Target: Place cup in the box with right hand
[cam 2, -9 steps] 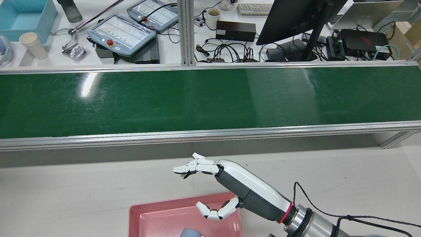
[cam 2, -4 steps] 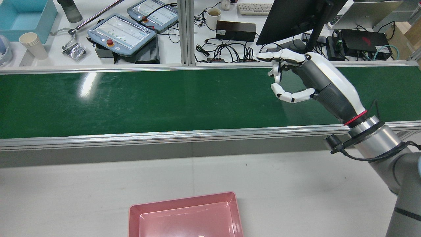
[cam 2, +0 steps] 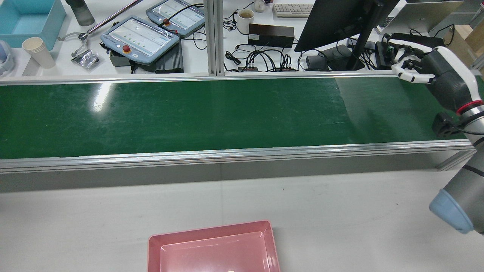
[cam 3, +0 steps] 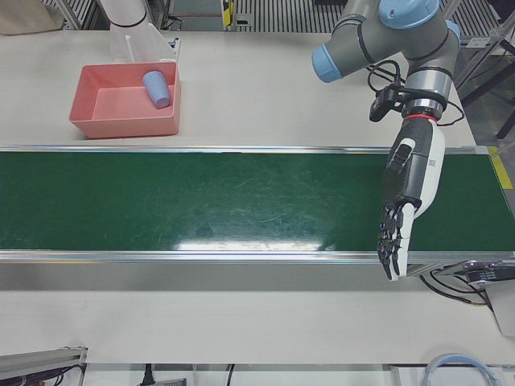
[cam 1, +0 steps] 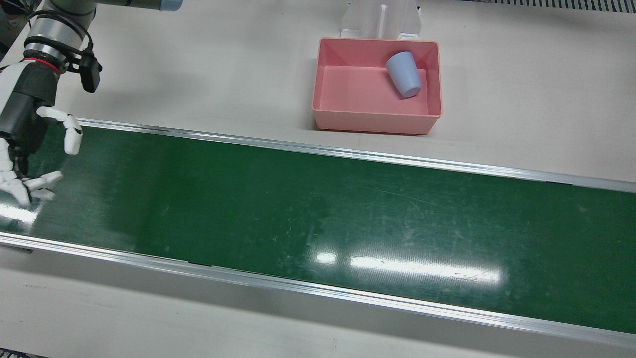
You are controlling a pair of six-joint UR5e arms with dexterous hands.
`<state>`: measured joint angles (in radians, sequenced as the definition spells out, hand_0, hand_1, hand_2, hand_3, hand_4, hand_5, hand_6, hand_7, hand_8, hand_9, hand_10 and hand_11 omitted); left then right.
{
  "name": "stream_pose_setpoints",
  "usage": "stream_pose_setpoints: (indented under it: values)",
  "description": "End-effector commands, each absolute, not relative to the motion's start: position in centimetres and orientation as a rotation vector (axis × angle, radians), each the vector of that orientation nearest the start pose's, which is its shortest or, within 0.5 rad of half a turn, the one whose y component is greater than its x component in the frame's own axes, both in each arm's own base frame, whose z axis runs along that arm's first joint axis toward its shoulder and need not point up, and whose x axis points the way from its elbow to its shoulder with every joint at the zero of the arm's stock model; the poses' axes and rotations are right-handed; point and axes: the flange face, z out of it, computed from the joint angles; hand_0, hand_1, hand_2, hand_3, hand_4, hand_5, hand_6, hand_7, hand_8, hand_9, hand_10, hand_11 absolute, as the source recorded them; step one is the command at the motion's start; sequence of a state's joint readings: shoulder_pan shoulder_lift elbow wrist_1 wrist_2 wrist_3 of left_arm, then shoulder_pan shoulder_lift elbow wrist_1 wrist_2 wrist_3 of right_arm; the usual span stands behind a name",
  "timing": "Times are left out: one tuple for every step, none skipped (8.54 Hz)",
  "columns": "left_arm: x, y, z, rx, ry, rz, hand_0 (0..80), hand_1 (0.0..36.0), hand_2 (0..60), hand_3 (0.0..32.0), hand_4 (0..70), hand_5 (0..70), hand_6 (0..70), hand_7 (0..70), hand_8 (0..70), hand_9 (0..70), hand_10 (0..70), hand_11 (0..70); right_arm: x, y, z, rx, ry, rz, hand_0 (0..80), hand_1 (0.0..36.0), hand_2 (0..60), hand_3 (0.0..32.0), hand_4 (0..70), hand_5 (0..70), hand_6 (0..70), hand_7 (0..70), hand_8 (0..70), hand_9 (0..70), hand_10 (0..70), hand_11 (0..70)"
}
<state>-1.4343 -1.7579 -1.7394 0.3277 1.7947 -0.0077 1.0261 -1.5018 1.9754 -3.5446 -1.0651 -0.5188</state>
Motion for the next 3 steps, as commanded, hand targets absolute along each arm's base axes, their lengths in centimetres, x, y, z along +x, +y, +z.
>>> stream_pose_setpoints:
  values:
    - [-3.6, -55.7, 54.0, -0.376, 2.056, -1.999, 0.0, 0.0, 0.0, 0.0, 0.0, 0.0, 0.0, 0.0, 0.0, 0.0, 0.0, 0.0, 0.8, -48.6, 60.7, -0.599, 2.304, -2.481, 47.2, 19.3, 22.7, 0.0, 0.0, 6.9, 7.2, 20.6, 11.8, 20.7, 5.6, 10.1]
    - [-3.6, -55.7, 54.0, -0.376, 2.056, -1.999, 0.0, 0.0, 0.0, 0.0, 0.0, 0.0, 0.0, 0.0, 0.0, 0.0, 0.0, 0.0, 1.2, -47.2, 62.3, -0.562, 2.285, -2.492, 46.9, 17.6, 13.9, 0.0, 0.0, 5.2, 2.4, 2.0, 2.0, 5.0, 0.0, 0.5]
    - [-3.6, -55.7, 54.1, -0.376, 2.054, -2.0, 0.0, 0.0, 0.0, 0.0, 0.0, 0.0, 0.0, 0.0, 0.0, 0.0, 0.0, 0.0, 1.2, -47.2, 62.4, -0.549, 2.309, -2.463, 45.7, 13.0, 2.9, 0.0, 0.0, 3.5, 0.1, 0.0, 0.0, 0.0, 0.0, 0.0]
